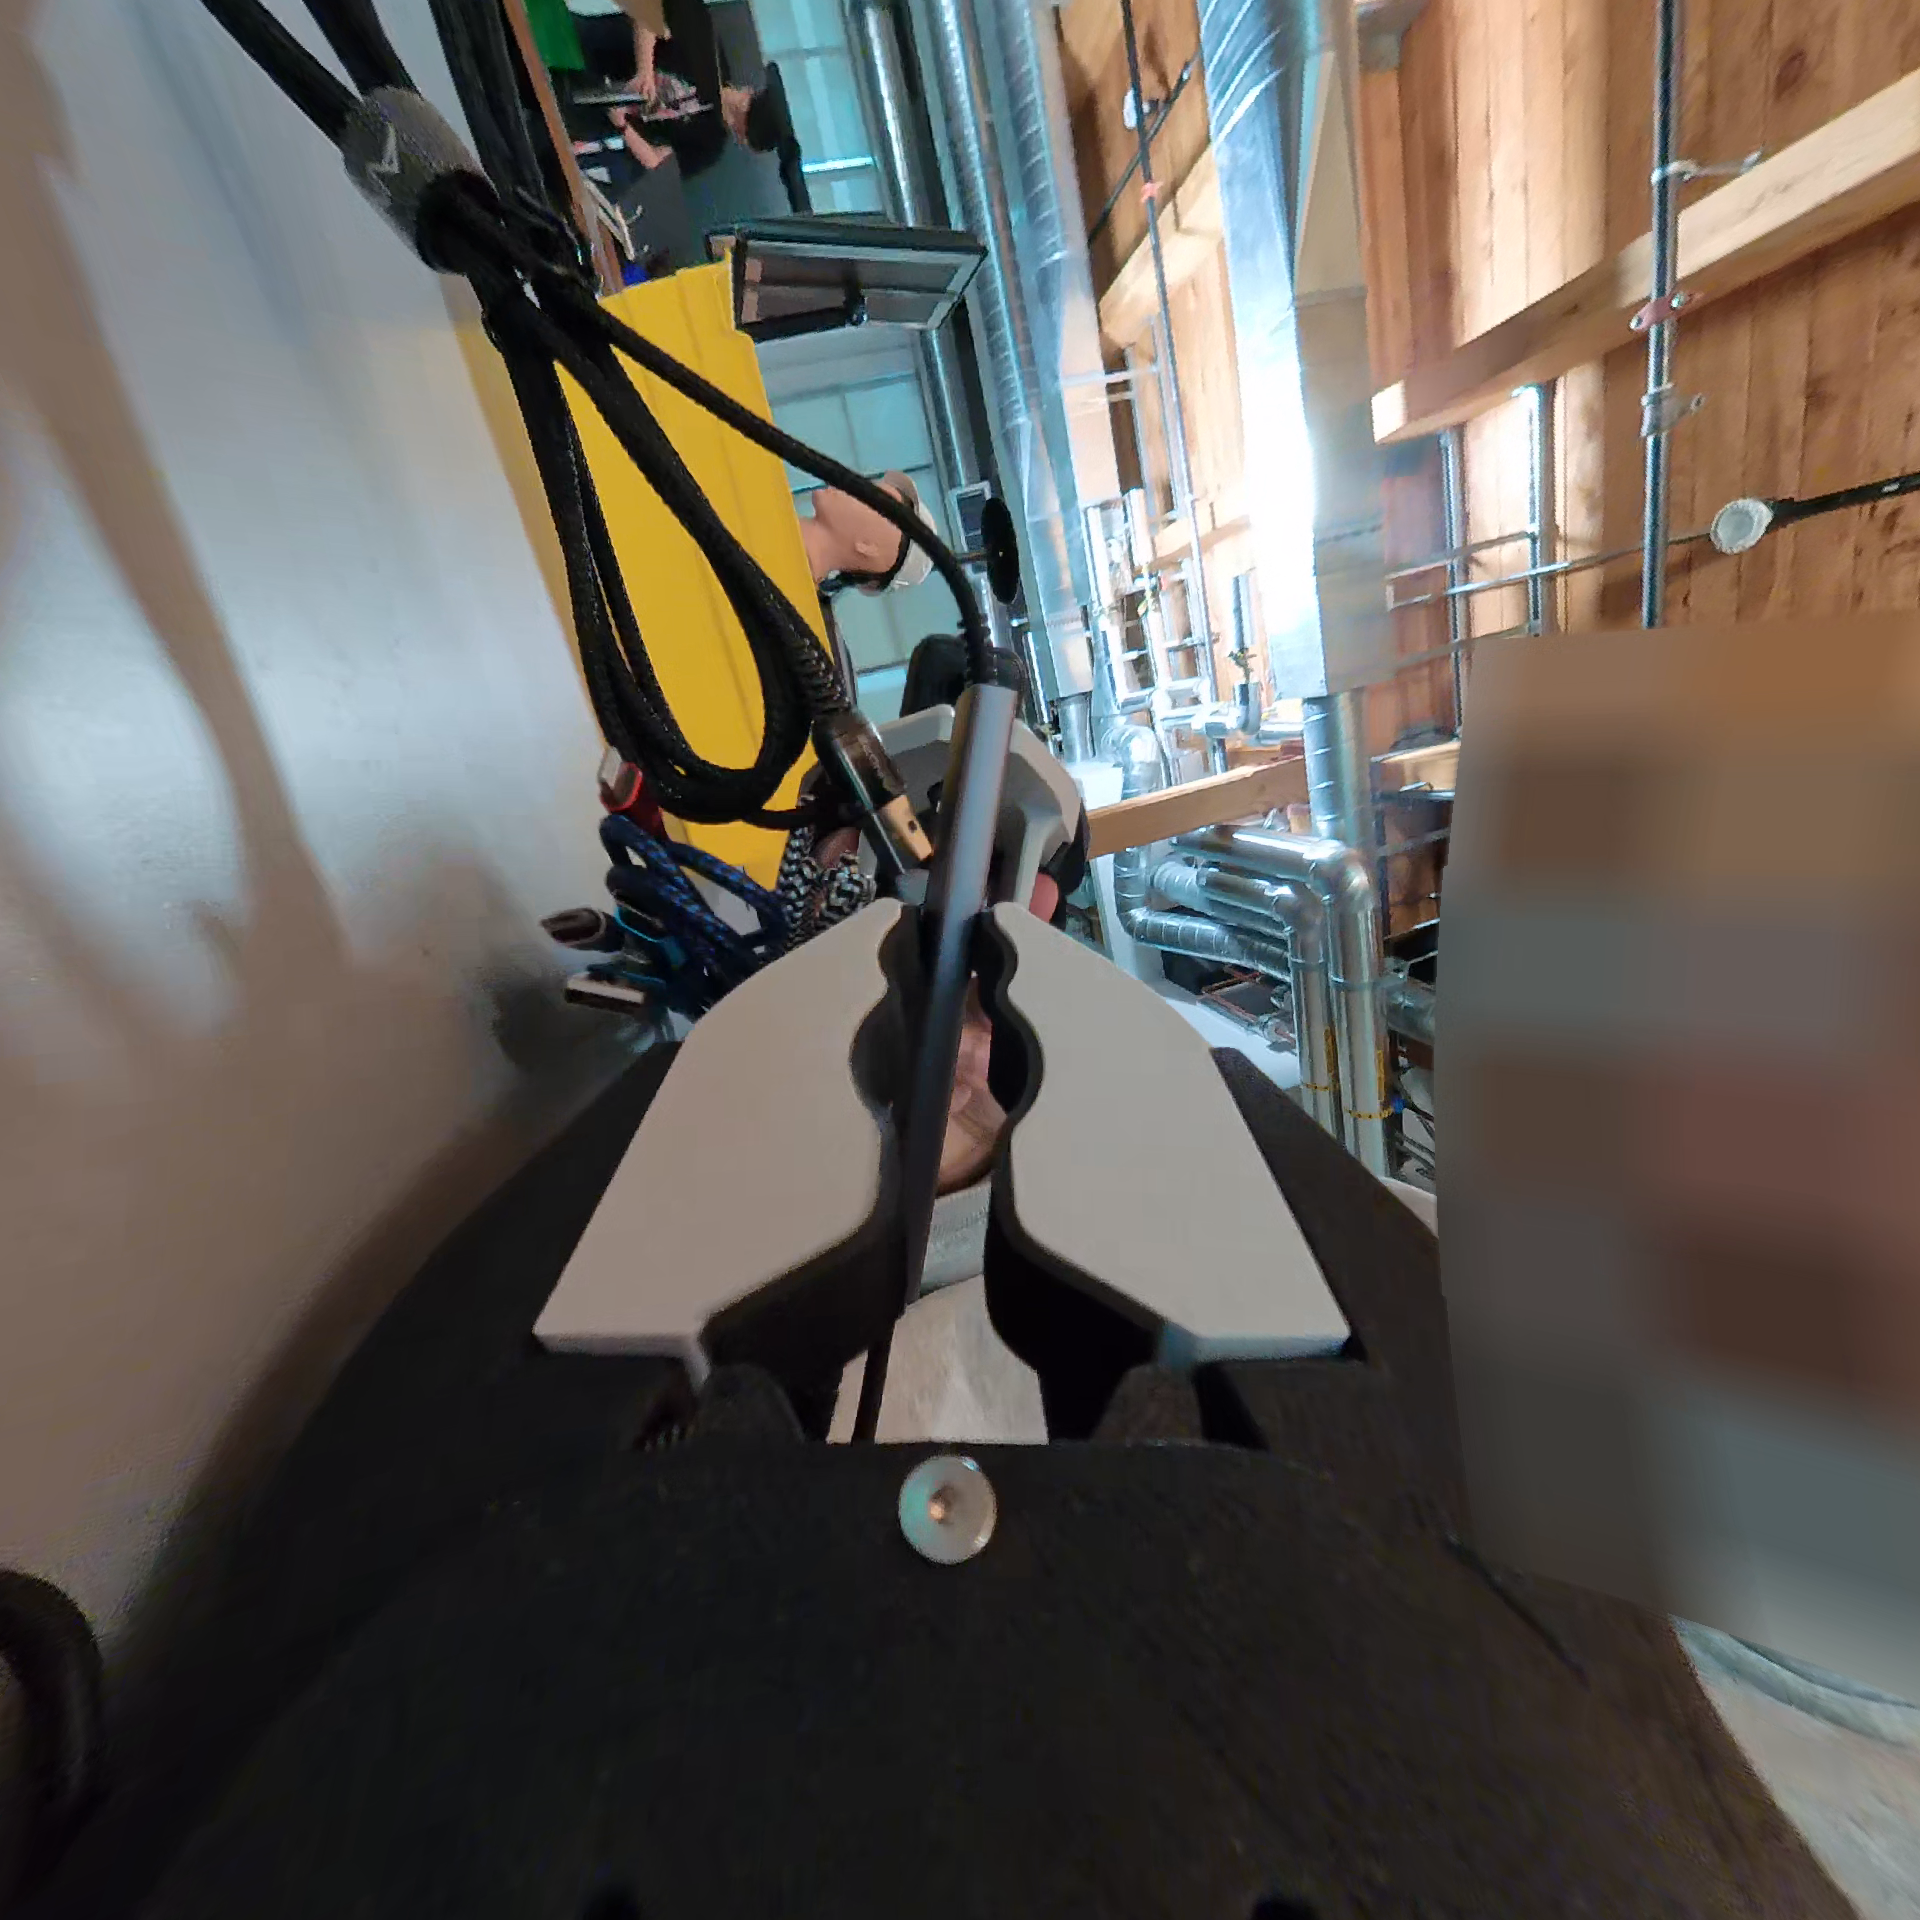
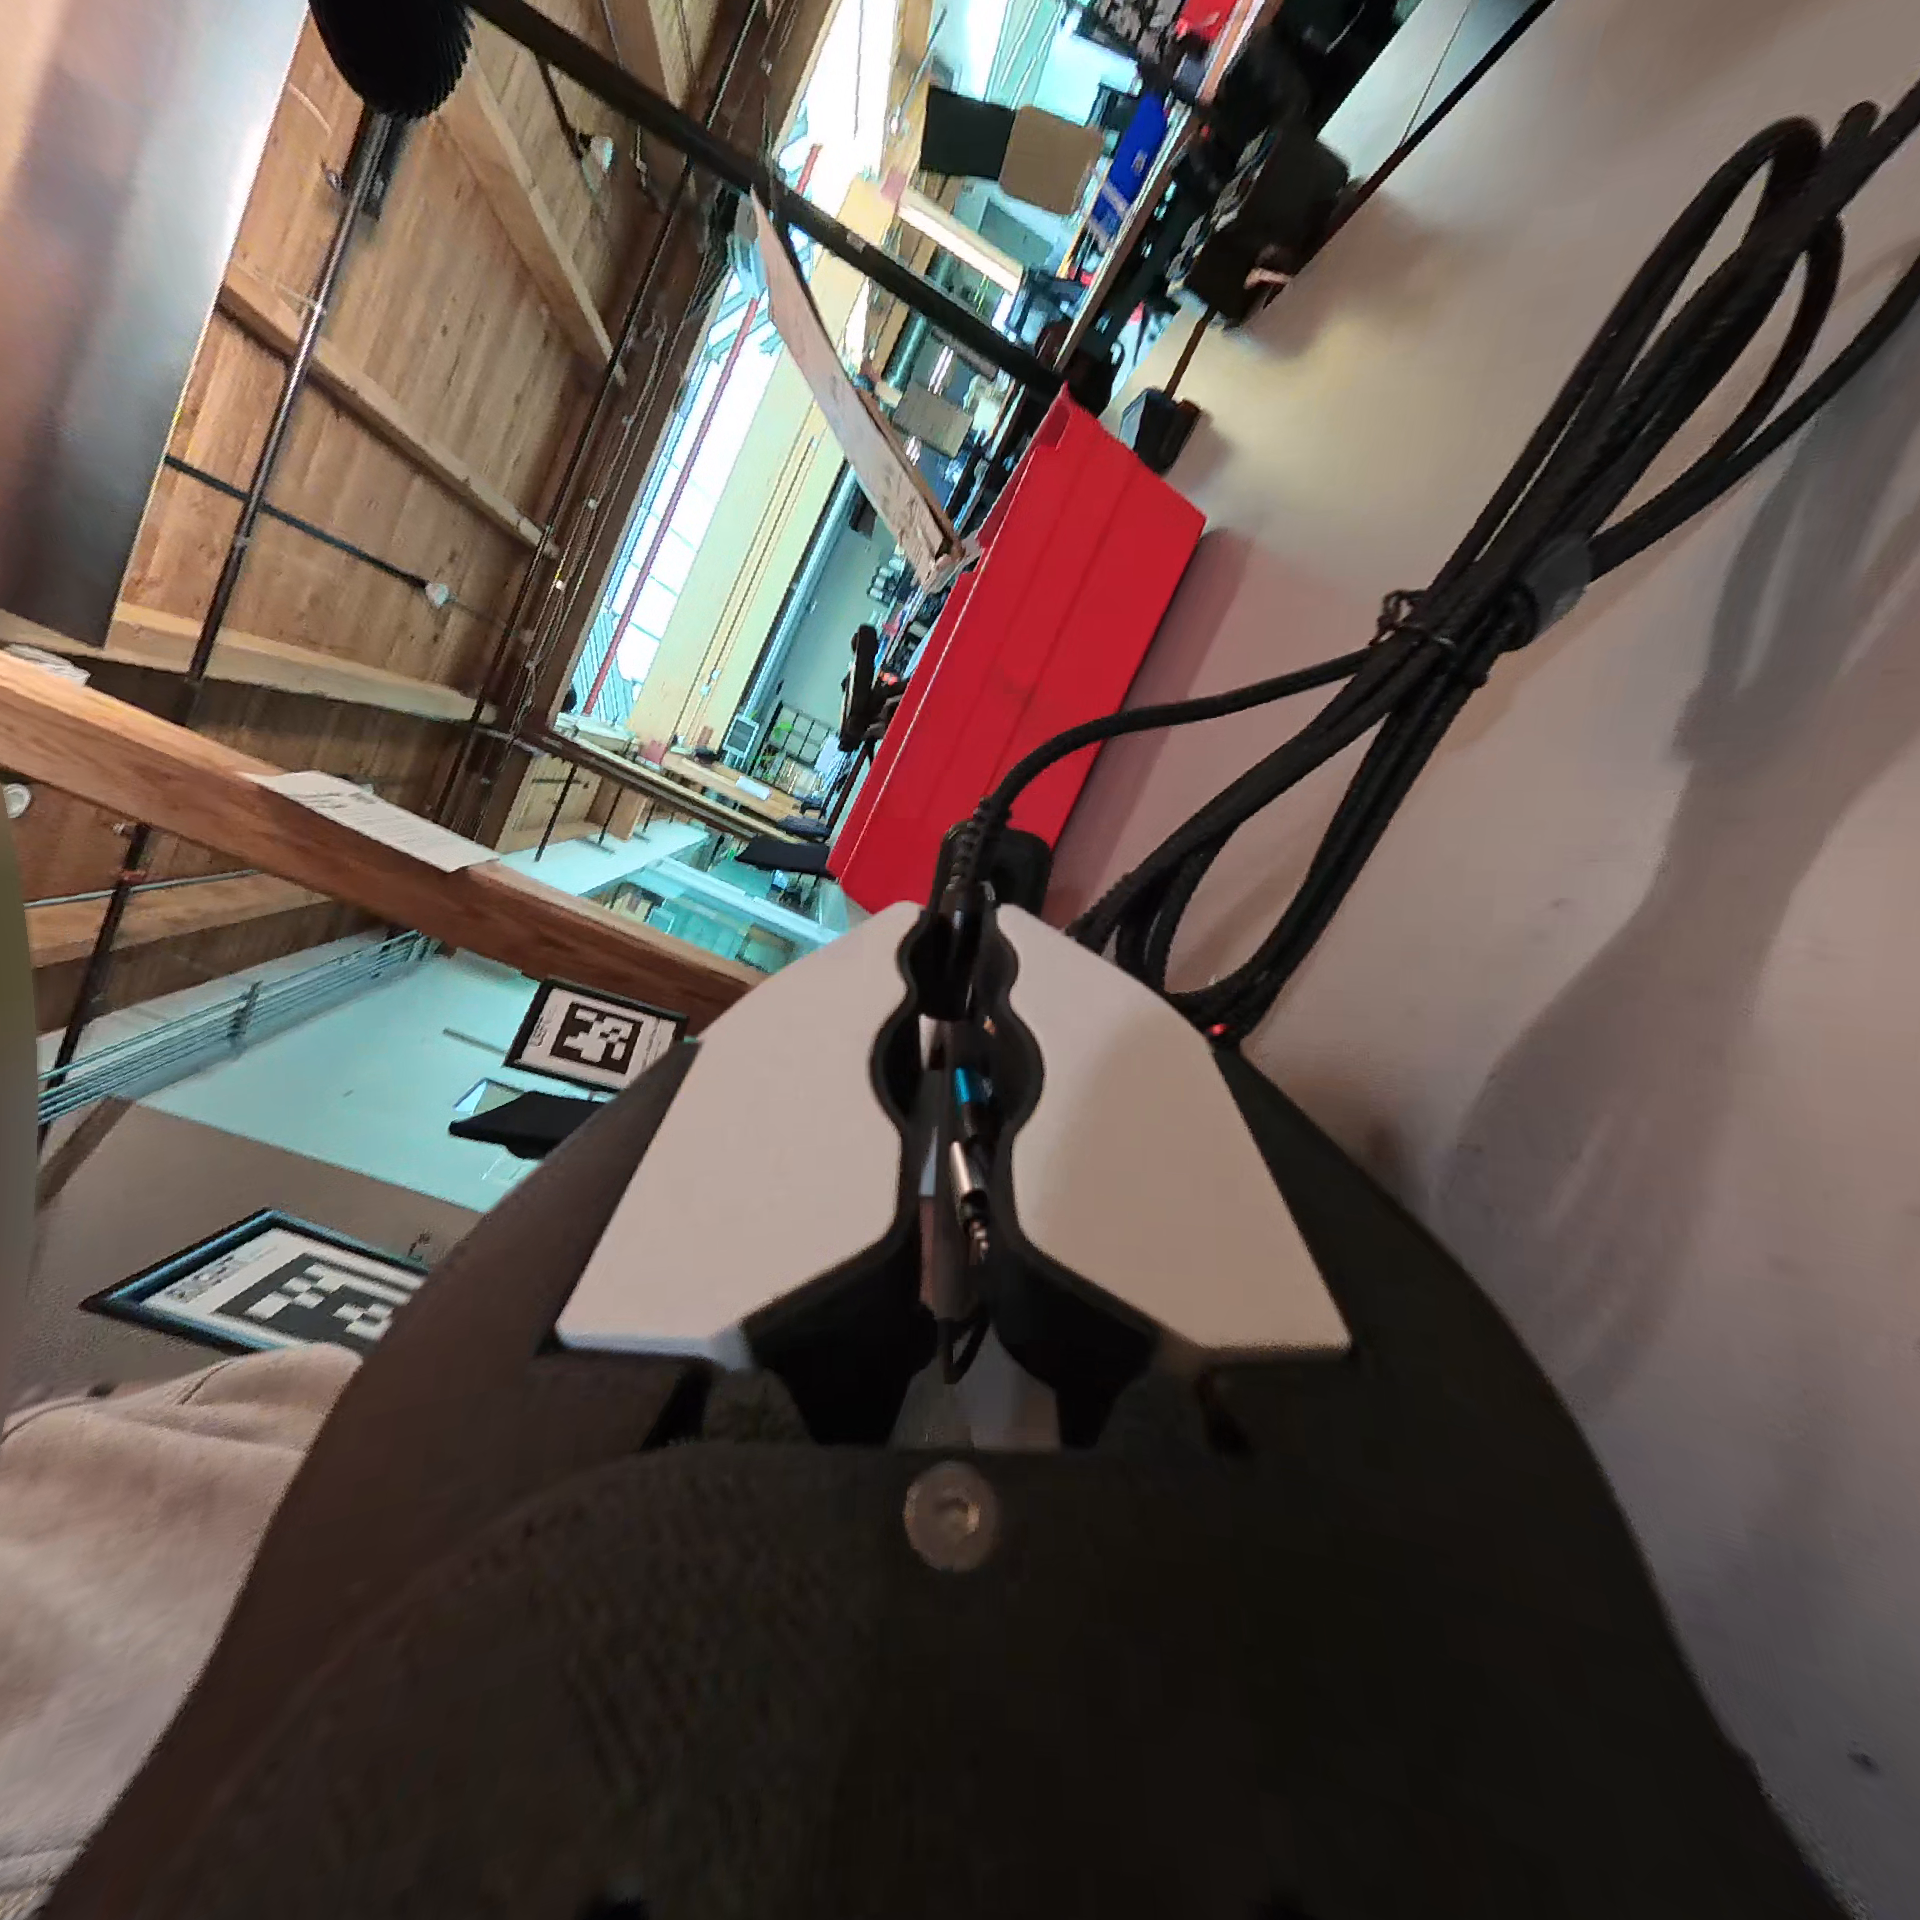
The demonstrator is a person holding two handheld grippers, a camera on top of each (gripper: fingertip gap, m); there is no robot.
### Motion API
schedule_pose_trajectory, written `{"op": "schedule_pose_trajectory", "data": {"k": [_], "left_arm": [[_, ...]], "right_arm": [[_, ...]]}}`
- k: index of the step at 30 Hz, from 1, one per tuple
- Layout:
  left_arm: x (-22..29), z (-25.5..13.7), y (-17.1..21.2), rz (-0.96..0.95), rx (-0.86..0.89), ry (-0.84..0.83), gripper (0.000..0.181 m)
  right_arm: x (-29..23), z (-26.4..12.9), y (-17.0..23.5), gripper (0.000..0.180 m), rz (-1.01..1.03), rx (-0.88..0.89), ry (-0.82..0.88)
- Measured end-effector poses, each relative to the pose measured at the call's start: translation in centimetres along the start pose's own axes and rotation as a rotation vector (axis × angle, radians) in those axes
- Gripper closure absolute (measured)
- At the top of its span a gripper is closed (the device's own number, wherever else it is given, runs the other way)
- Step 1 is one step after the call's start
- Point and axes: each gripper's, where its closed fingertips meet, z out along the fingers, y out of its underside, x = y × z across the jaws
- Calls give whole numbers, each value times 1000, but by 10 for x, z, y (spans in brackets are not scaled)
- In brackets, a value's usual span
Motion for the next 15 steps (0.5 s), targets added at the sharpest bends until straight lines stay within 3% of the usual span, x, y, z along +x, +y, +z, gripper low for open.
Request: {"op": "schedule_pose_trajectory", "data": {"k": [15], "left_arm": [[-1, 1, -3, -1, 15, 0, 170]], "right_arm": [[5, 4, 12, 171, -56, -33, 49]]}}
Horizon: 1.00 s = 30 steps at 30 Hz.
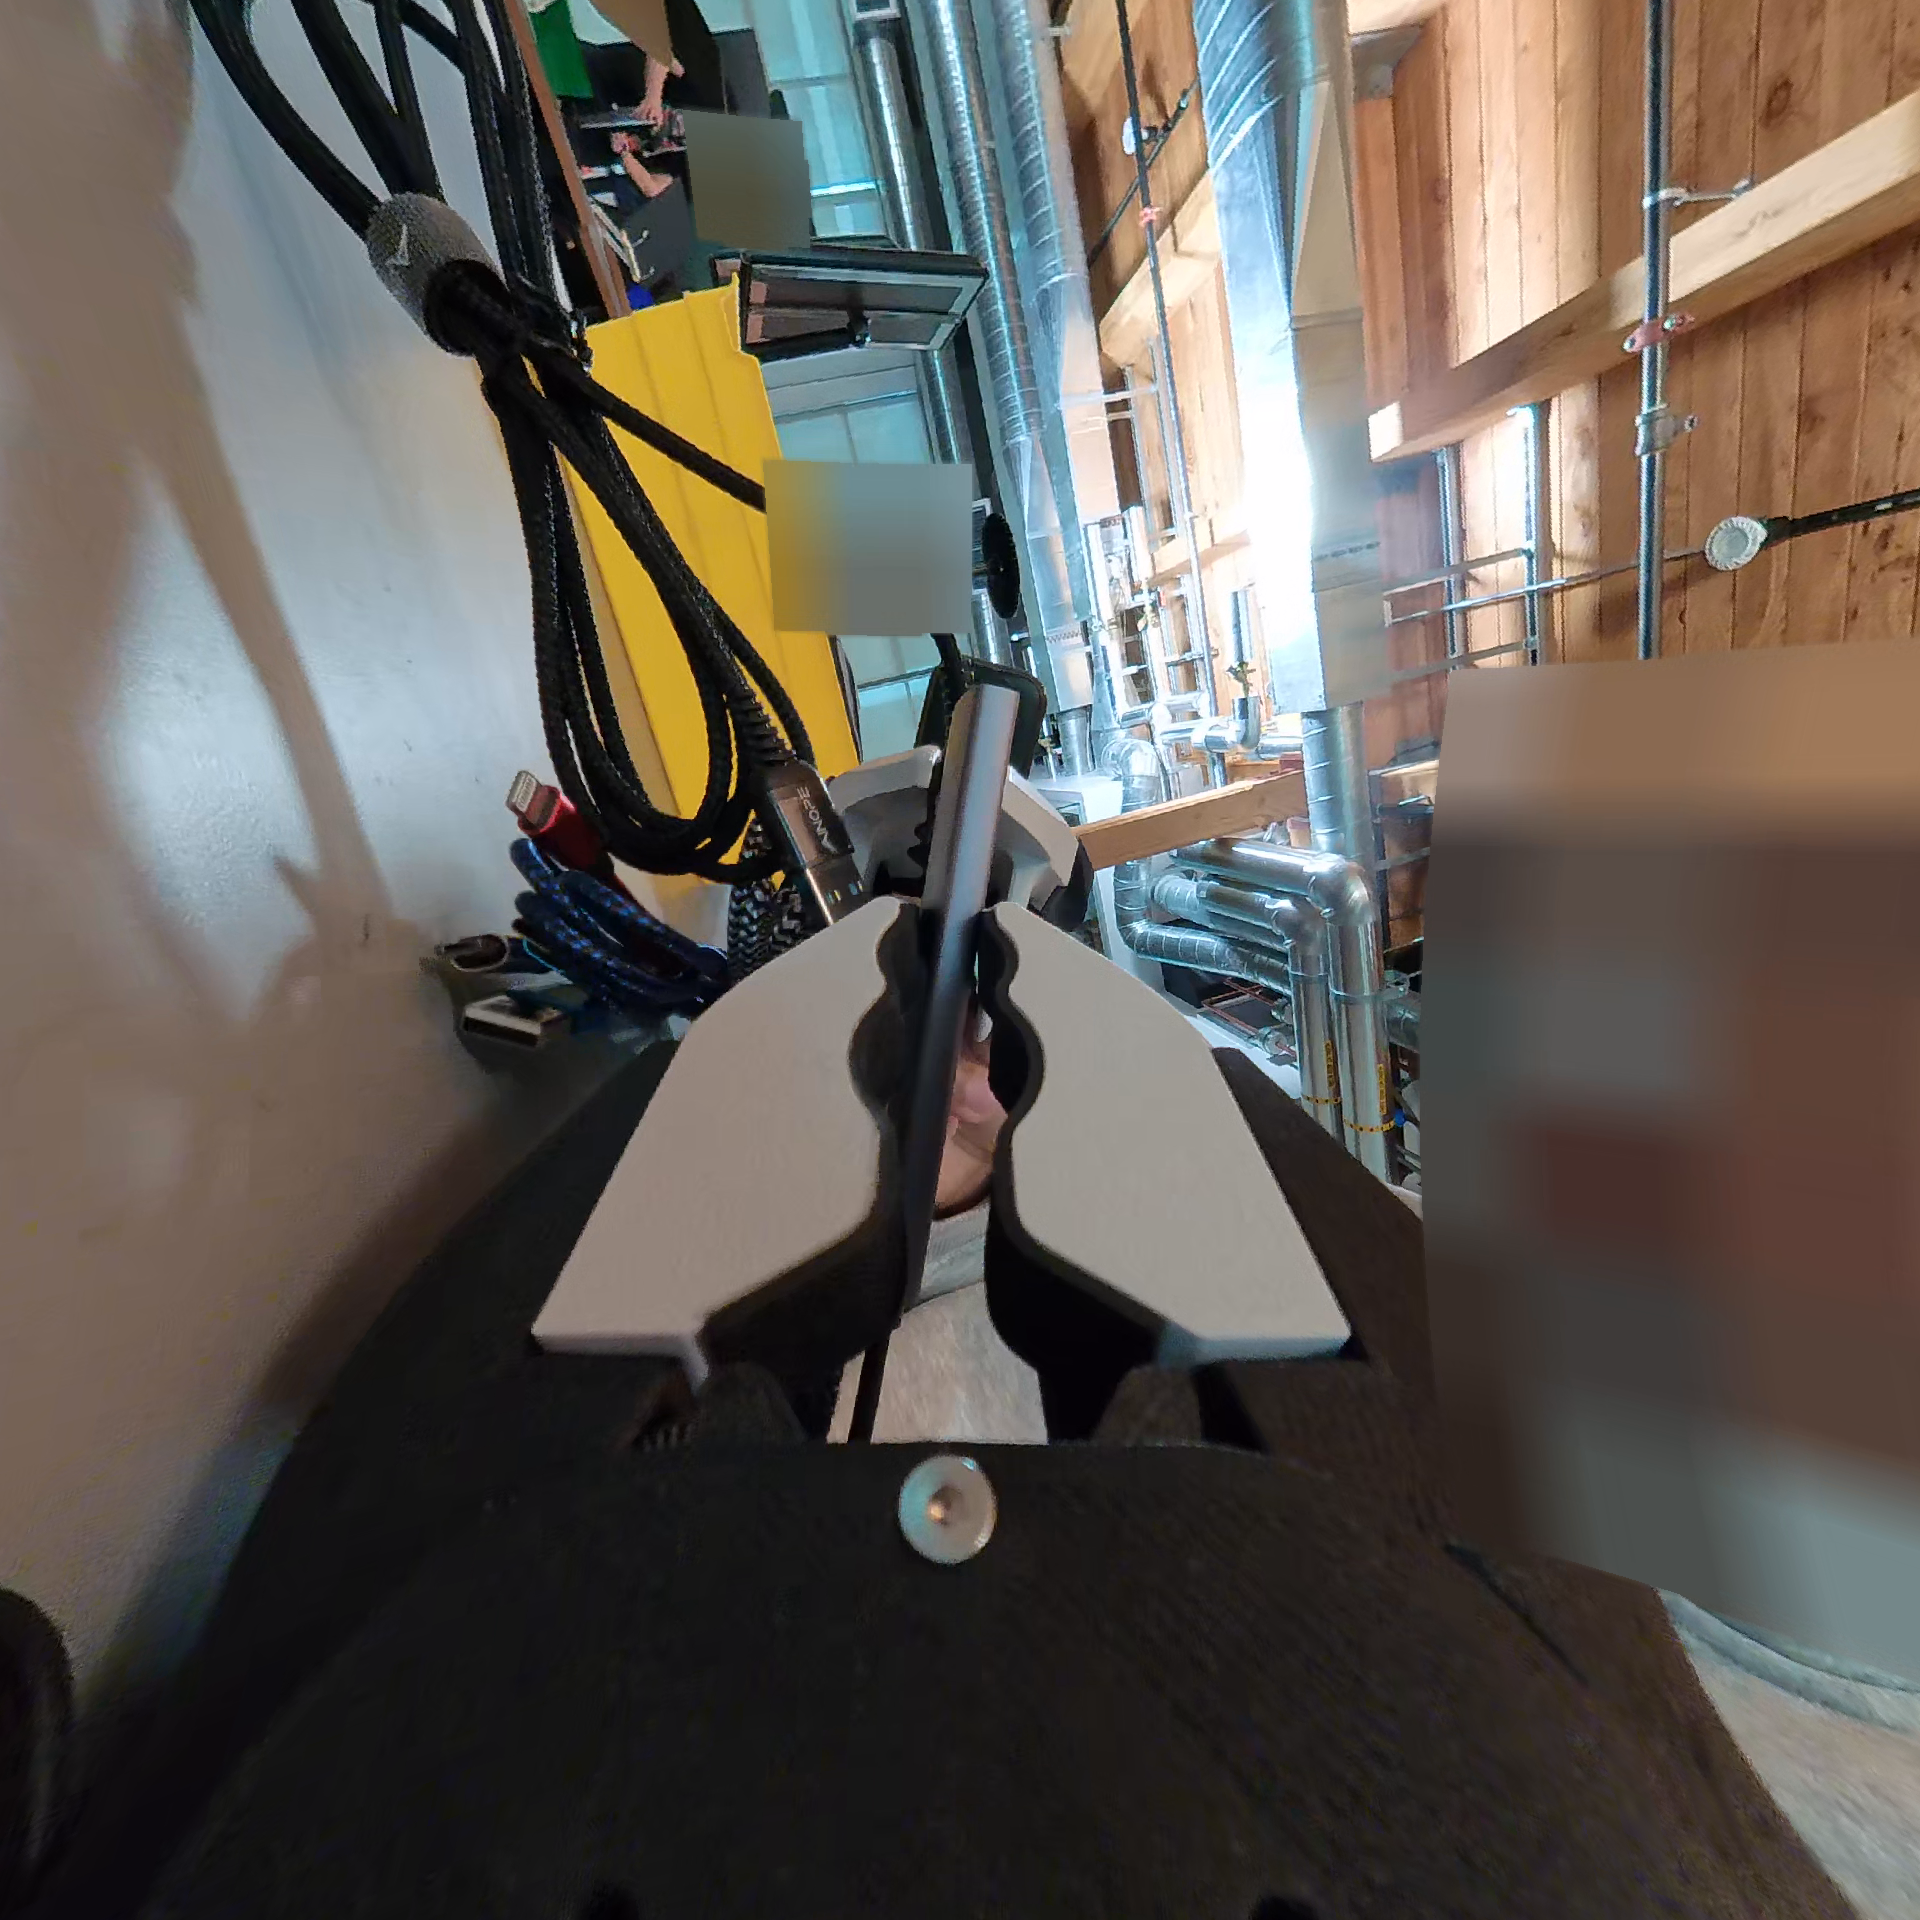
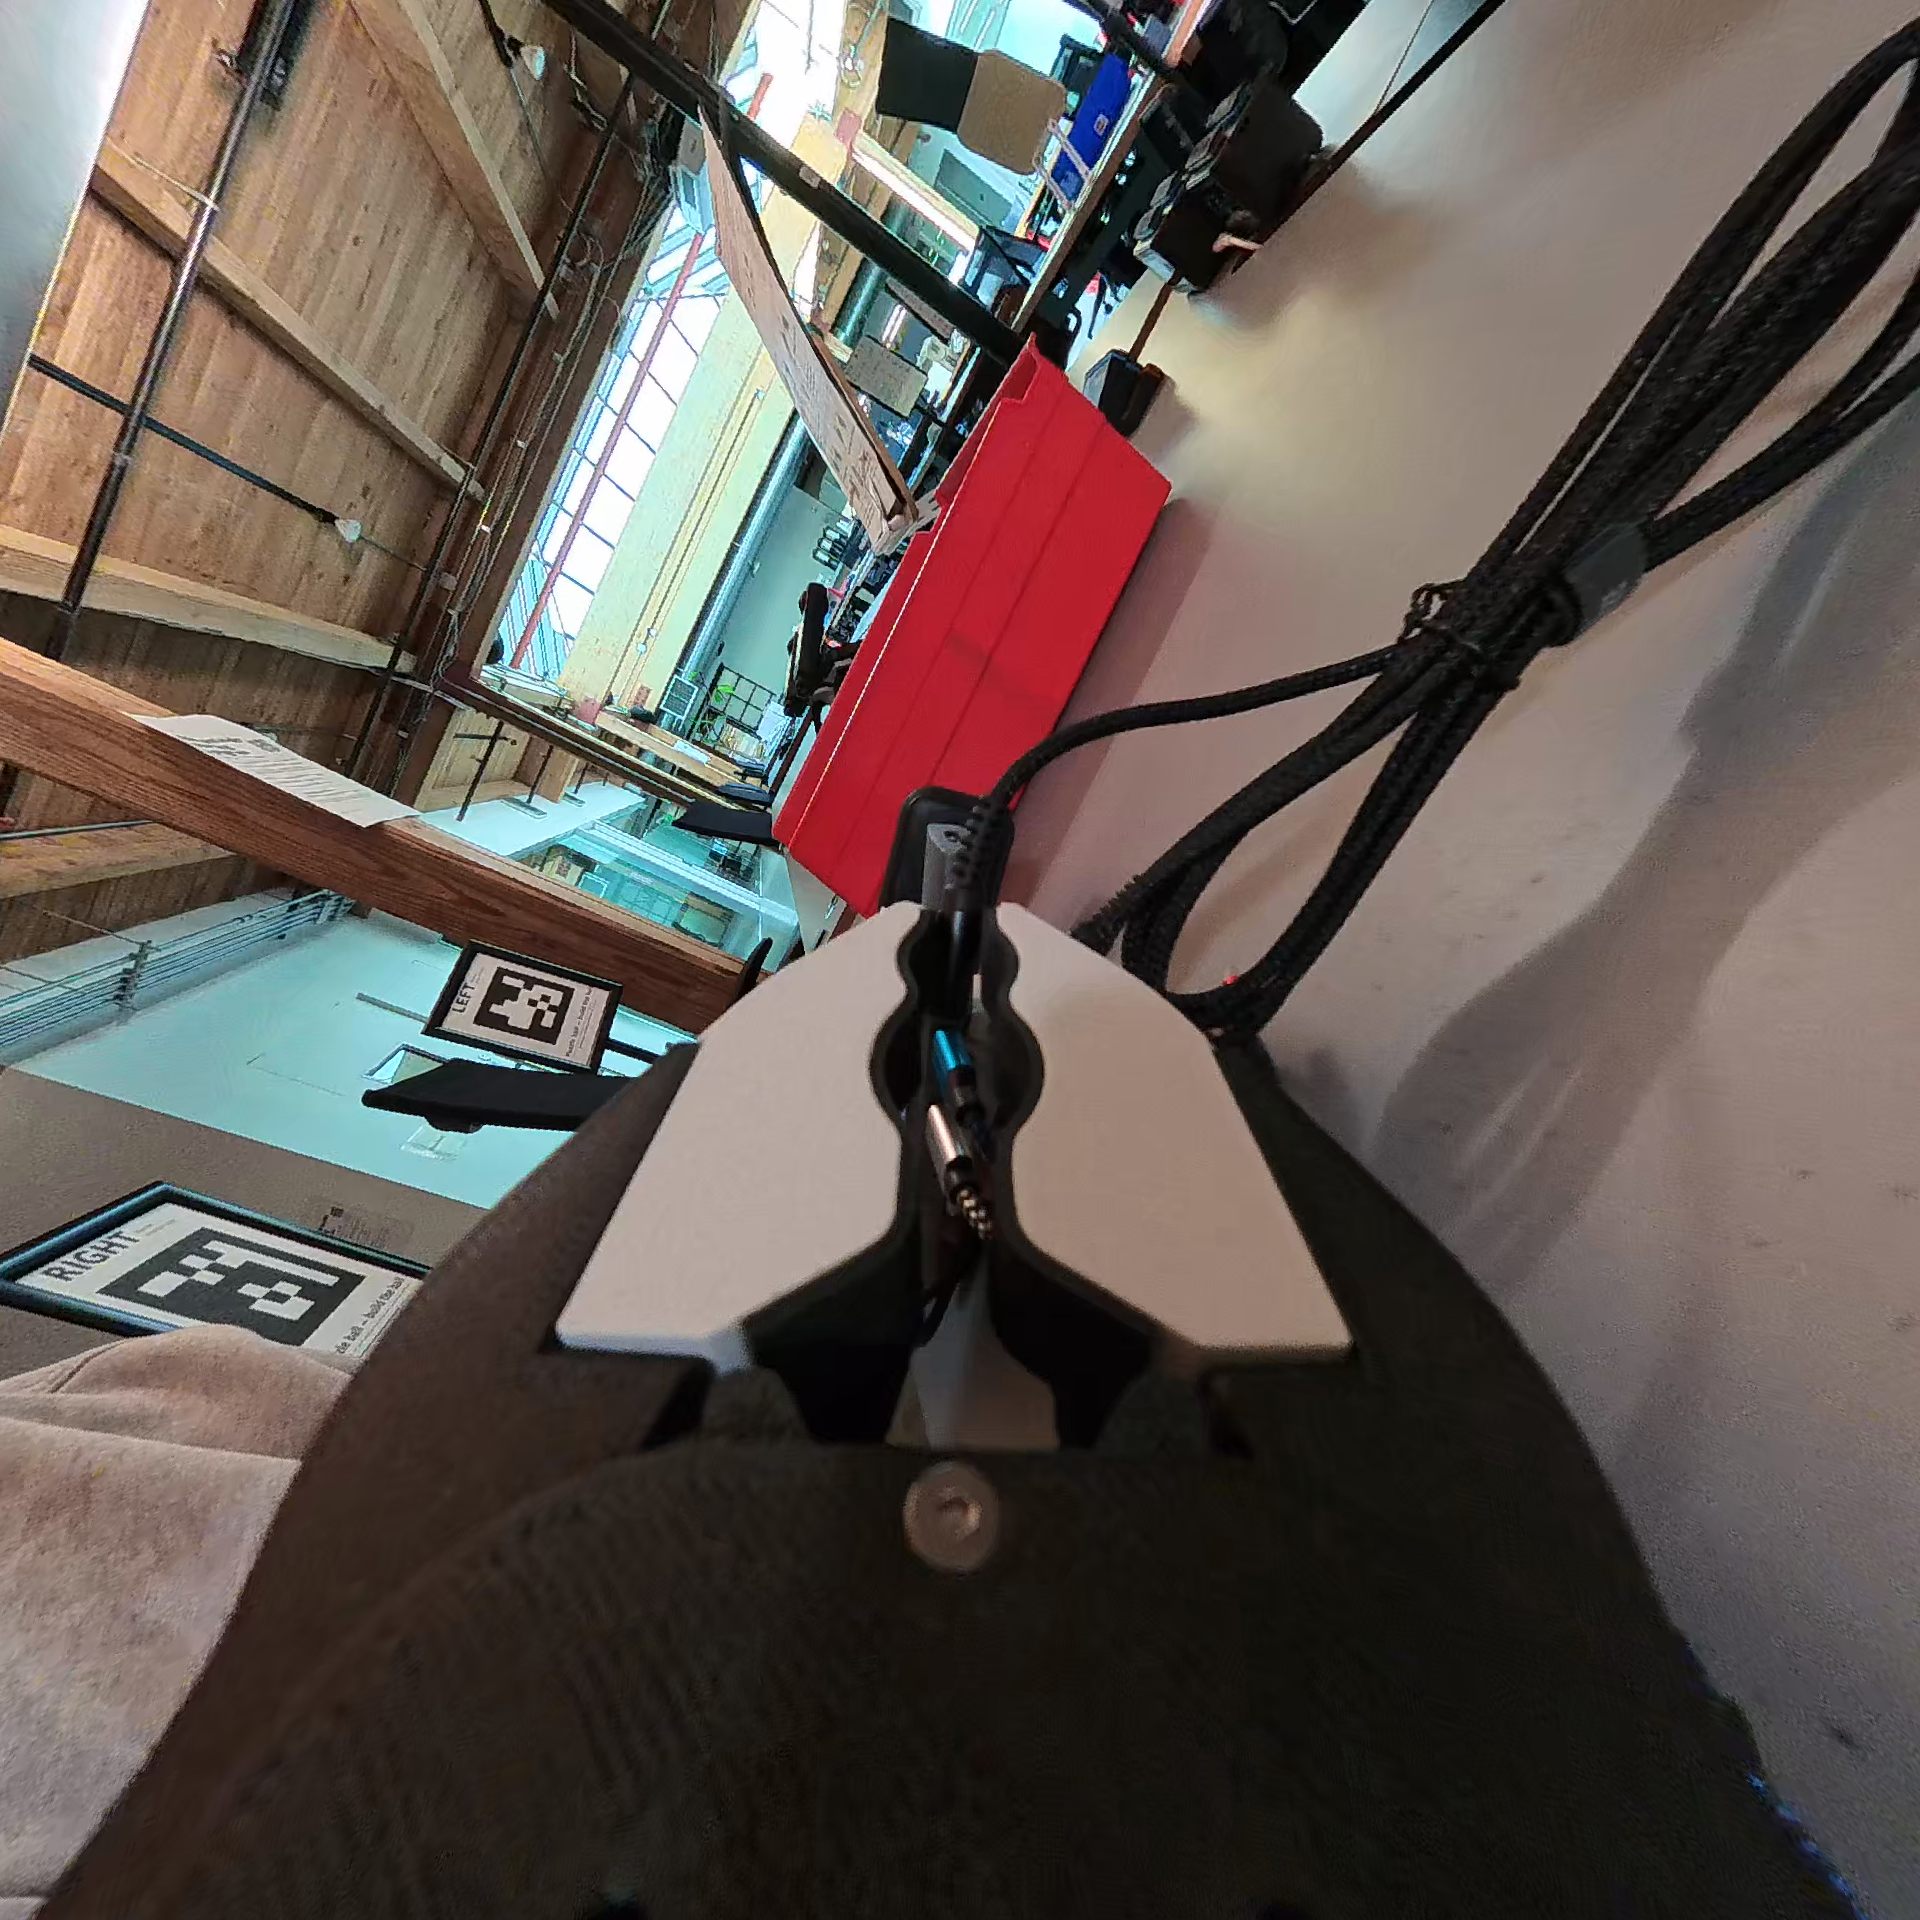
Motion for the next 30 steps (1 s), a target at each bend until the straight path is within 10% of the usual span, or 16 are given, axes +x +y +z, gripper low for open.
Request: {"op": "schedule_pose_trajectory", "data": {"k": [30], "left_arm": [[1, 3, 7, -3, -48, 5, 170]], "right_arm": [[-3, -5, 26, 167, 26, -405, -93]]}}
